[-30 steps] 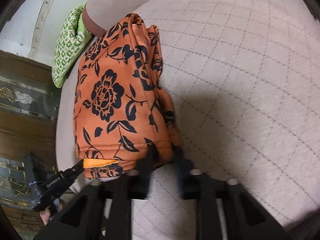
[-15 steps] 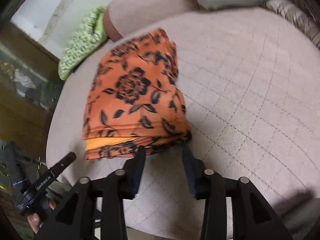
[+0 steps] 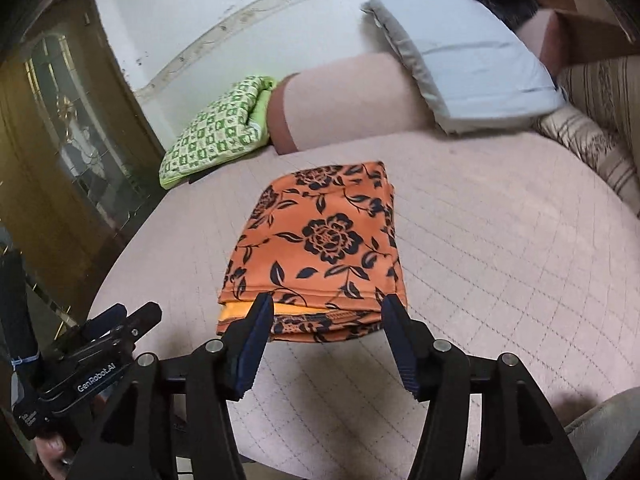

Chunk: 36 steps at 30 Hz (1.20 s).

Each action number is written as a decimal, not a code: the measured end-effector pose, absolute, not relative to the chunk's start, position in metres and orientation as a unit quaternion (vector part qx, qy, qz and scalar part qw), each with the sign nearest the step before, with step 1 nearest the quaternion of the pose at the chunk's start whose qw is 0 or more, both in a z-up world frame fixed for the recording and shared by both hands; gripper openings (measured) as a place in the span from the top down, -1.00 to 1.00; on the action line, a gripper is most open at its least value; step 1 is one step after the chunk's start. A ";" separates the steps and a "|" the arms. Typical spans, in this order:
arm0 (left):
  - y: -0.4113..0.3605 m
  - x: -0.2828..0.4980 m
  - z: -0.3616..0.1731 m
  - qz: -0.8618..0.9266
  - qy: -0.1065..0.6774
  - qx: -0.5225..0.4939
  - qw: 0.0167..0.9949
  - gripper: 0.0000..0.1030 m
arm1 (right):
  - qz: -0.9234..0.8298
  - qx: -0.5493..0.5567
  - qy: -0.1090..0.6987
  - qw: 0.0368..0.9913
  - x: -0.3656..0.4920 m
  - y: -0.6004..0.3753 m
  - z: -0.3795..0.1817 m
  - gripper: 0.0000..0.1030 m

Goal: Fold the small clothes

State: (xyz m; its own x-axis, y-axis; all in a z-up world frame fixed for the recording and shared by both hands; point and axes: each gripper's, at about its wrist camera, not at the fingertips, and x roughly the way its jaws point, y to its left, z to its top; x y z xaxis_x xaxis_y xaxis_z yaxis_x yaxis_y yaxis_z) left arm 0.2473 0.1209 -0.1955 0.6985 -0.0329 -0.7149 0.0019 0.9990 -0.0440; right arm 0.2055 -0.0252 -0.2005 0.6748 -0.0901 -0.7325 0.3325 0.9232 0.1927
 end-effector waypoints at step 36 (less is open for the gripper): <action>0.126 0.258 -0.195 -0.010 0.374 -0.016 0.927 -0.40 | -0.120 0.075 0.380 0.914 0.208 -0.003 -0.197 -0.19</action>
